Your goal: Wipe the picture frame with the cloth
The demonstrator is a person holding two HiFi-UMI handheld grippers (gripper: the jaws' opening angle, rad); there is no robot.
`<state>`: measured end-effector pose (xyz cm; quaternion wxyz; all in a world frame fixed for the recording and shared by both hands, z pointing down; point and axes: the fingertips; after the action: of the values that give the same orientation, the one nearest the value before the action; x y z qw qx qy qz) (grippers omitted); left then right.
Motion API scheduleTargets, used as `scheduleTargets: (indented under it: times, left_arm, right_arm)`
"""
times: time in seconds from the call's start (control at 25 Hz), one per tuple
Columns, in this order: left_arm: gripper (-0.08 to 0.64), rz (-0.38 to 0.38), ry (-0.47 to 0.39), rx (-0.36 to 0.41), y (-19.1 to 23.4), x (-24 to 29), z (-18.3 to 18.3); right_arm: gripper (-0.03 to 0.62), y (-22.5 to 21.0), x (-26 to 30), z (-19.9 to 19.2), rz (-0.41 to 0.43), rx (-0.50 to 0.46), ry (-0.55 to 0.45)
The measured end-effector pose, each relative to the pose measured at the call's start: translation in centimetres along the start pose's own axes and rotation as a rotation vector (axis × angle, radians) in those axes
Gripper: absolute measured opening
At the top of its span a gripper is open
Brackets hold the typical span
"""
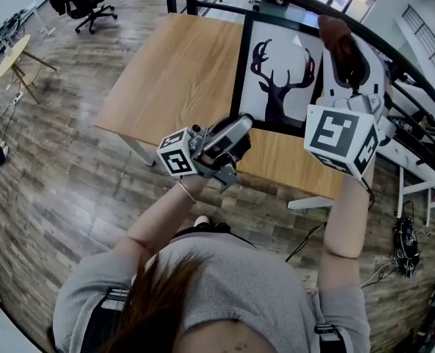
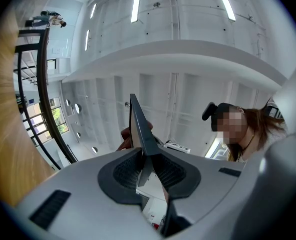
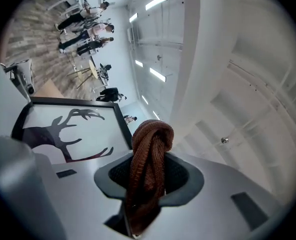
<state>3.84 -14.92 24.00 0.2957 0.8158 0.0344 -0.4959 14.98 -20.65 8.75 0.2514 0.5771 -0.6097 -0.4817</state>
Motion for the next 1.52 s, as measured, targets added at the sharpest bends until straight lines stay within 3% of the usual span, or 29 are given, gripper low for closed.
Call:
scheduleTargets:
  times: [0.4,0.88,1.52]
  left_arm:
    - [0.074,-0.006,0.001,0.023,-0.2,0.0,0.4]
    - [0.074,-0.018,-0.013,0.006,-0.4,0.5,0.5]
    - [0.074,-0.005,-0.029,0.029,-0.3,0.5,0.1]
  right_arm:
    - [0.133,2.3,-0.9,0.1,0.05,0.01,-0.002]
    - [0.133,4.6,-2.8,1.0,0.129,-0.069,0.01]
    - [0.133,7.7,-6.5,0.2,0.24,-0.045,0.019]
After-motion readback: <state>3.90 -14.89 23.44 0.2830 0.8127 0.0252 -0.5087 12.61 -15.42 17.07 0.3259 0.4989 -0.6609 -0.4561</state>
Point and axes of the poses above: the fingertips, and each gripper's own axes: x forward along the fingers, y to its left, z out of its top, and after that the axes turned 12 degrees about -y, right-handed
